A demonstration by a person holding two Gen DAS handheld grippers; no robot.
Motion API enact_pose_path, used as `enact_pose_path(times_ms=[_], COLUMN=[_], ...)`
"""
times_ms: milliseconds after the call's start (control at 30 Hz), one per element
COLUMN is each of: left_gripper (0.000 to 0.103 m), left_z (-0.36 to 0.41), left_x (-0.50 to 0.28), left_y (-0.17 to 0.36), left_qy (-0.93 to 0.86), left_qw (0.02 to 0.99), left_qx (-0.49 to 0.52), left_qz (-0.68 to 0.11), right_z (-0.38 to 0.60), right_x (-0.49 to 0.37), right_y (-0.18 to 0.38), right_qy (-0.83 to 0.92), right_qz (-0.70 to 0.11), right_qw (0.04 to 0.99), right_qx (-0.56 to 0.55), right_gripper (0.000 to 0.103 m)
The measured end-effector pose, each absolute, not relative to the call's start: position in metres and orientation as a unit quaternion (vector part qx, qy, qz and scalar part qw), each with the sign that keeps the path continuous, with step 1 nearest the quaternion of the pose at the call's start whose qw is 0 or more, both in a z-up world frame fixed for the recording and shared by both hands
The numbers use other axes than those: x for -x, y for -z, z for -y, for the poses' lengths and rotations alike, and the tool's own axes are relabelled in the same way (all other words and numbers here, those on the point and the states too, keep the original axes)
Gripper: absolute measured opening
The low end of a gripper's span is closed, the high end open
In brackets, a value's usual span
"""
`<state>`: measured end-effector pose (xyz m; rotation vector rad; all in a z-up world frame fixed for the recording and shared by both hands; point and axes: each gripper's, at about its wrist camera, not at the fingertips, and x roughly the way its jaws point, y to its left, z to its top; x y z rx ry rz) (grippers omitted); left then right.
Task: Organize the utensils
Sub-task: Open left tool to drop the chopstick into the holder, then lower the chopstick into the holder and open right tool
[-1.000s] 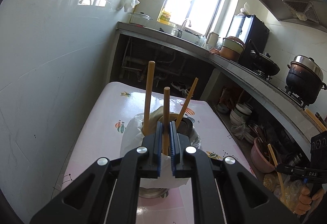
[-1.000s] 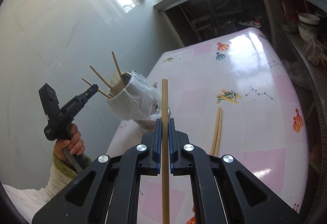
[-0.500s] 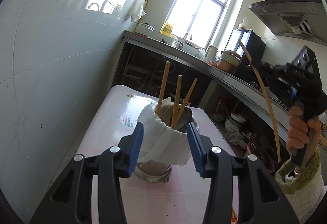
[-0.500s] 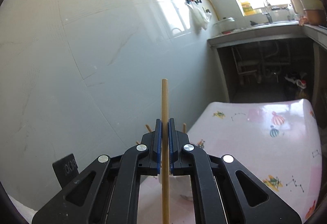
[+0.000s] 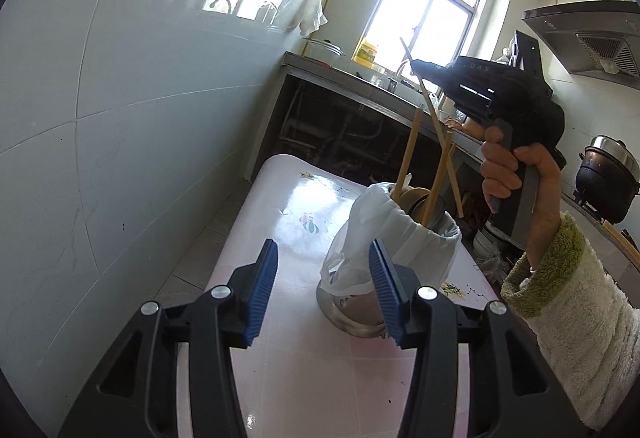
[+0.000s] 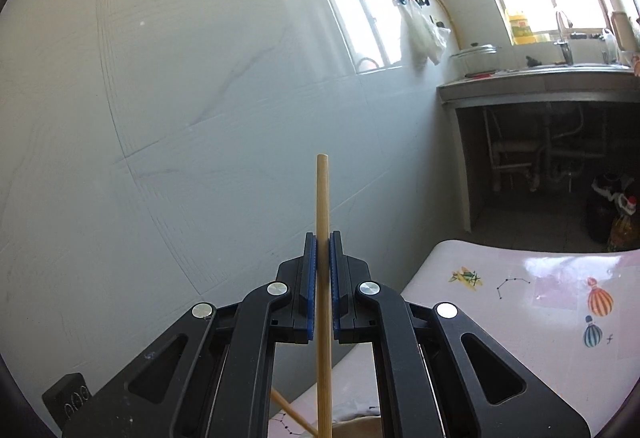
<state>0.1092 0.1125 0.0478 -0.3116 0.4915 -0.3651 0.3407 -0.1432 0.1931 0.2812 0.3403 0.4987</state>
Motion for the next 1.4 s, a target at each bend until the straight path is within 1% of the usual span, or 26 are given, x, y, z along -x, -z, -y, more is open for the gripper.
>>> enact_pose_path(times_ms=[200, 400, 600, 867, 1100, 1267, 1333, 1400], left_gripper=[0.046, 0.046, 0.046, 0.046, 0.047, 0.05, 0.051, 0.052], left_z=[-0.124, -0.123, -0.119, -0.113, -0.096, -0.087, -0.081, -0.075], left_x=[-0.118, -0.119, -0.117, -0.113, -0.106, -0.099, -0.096, -0.092], left_y=[-0.039, -0.039, -0.039, -0.041, -0.048, -0.049, -0.049, -0.048], left_qy=[0.167, 0.169, 0.171, 0.175, 0.188, 0.189, 0.19, 0.191], left_qw=[0.94, 0.939, 0.94, 0.939, 0.94, 0.939, 0.938, 0.938], left_qx=[0.162, 0.162, 0.16, 0.155, 0.135, 0.126, 0.12, 0.112], left_qz=[-0.25, -0.25, -0.249, -0.251, -0.252, -0.259, -0.264, -0.267], right_z=[0.143, 0.141, 0.143, 0.153, 0.149, 0.138, 0.142, 0.149], right_x=[-0.354, -0.343, -0.316, -0.248, -0.23, -0.234, -0.231, -0.223], right_y=[-0.163, -0.155, -0.157, -0.152, -0.145, -0.145, -0.149, -0.154], right_qy=[-0.226, -0.218, -0.219, -0.194, -0.175, -0.156, -0.159, -0.161], right_qz=[-0.191, -0.194, -0.18, -0.152, -0.161, -0.175, -0.169, -0.156], right_qw=[0.947, 0.951, 0.955, 0.968, 0.971, 0.971, 0.972, 0.974], right_qx=[-0.127, -0.103, -0.088, -0.052, -0.007, 0.046, 0.041, 0.03], right_gripper=[0.005, 0.005, 0.005, 0.006, 0.007, 0.012, 0.021, 0.027])
